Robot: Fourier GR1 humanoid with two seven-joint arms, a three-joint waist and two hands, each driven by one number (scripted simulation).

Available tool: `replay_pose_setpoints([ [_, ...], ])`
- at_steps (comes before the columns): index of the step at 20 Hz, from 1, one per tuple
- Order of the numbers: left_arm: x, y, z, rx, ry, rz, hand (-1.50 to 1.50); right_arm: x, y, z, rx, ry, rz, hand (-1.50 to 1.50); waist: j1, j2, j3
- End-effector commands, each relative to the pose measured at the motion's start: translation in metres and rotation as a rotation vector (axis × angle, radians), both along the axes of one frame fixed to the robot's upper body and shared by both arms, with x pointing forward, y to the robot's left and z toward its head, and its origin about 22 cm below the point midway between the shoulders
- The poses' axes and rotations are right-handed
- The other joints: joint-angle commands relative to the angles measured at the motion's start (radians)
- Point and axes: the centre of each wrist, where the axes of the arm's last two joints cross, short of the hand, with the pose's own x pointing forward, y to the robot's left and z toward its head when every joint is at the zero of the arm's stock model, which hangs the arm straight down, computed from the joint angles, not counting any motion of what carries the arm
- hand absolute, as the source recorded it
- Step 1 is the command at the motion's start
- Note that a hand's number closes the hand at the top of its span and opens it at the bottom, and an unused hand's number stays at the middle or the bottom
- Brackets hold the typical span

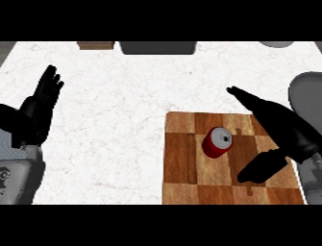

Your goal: Pick the can from the cutting board and place it in the pan

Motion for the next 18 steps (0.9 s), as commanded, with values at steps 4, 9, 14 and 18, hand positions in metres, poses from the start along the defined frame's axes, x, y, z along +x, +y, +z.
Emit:
replay_pose_setpoints([
  [4,-0.003,0.012,0.002,-0.005,0.01,-0.001,0.0,0.016,0.015,-0.011,-0.046,0.032,0.027,-1.5,0.001,0.0,0.0],
  [9,0.004,-0.001,0.013,0.0,0.0,-0.003,0.0,0.015,0.023,-0.016,-0.165,0.072,0.033,-1.5,0.0,-0.001,0.0],
  [14,-0.009,0.002,0.002,-0.009,0.004,0.015,0.0,0.013,0.033,-0.024,-0.276,0.099,0.028,-1.5,0.0,-0.001,0.0],
  [18,0.001,-0.001,-0.004,-0.002,0.006,-0.011,0.0,0.022,0.044,-0.039,-0.286,0.131,0.014,-1.5,-0.001,0.0,0.0],
])
